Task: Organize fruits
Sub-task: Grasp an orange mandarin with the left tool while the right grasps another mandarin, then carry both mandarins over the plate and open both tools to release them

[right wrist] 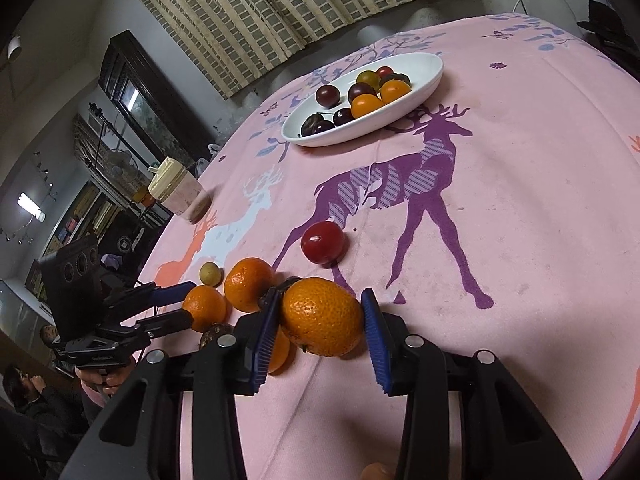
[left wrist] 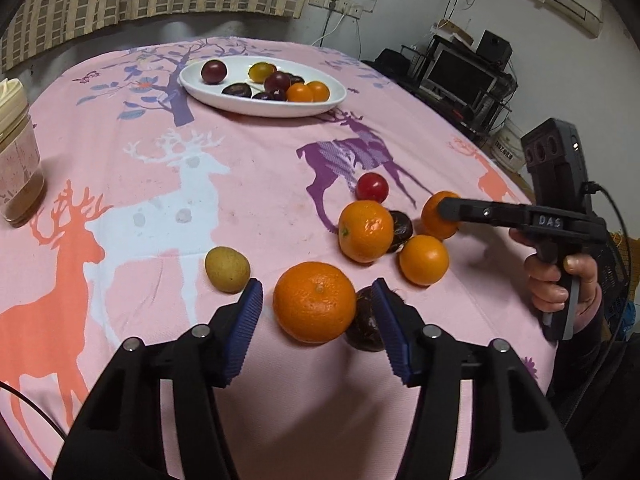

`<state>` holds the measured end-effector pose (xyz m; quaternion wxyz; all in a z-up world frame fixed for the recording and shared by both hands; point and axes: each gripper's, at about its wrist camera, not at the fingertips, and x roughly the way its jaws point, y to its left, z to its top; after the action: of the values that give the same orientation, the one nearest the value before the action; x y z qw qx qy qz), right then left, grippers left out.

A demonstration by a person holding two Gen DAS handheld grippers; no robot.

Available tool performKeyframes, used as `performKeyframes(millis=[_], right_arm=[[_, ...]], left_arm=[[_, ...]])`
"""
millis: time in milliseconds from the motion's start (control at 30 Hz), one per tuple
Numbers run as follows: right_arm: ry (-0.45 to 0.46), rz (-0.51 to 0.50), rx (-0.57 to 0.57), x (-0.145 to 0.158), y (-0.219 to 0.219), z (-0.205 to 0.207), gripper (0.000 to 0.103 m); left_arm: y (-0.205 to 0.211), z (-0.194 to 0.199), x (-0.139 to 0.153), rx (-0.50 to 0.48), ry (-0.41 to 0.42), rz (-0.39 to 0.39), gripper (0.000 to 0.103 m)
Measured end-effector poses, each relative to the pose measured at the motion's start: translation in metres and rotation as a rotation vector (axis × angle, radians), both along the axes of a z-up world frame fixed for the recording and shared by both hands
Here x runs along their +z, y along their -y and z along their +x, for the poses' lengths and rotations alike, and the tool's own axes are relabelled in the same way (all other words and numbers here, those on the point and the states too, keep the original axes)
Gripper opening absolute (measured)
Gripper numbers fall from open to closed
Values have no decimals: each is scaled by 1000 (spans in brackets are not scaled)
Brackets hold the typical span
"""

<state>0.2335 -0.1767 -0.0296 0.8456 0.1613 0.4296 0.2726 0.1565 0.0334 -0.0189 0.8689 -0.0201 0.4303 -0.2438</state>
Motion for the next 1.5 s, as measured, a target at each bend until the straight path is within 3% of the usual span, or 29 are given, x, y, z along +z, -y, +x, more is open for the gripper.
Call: performKeyframes(millis=[167, 600, 833, 933, 1133, 1267, 1433, 1467, 1500], right_arm=[[-3, 4, 4, 0, 1, -1, 41], [21, 21, 10, 3, 2, -3, 41], [81, 10, 35, 24, -2, 0, 41], [120, 30, 42, 44, -3, 17, 41], [253, -42, -72, 73, -14, 97, 41], [238, -63, -89, 60, -26, 155, 41], [228, -97, -90, 42, -38, 200, 43], [225, -98, -84, 40, -40, 204, 45], [225, -100, -82, 40, -41, 205, 49]], left_arm=[[3, 2, -7, -1, -23, 37, 52], [2, 5, -8, -3, -36, -5, 44], [-5, 19, 22, 2, -29, -66, 44], [-7, 42, 50, 24, 7, -67, 44], [4, 139, 83, 119, 55, -101, 44], [25, 213, 71, 169, 39, -48, 44], [36, 265, 42, 230, -17, 6, 45], [36, 269, 40, 242, -21, 18, 48], [34, 269, 41, 255, -21, 25, 59]])
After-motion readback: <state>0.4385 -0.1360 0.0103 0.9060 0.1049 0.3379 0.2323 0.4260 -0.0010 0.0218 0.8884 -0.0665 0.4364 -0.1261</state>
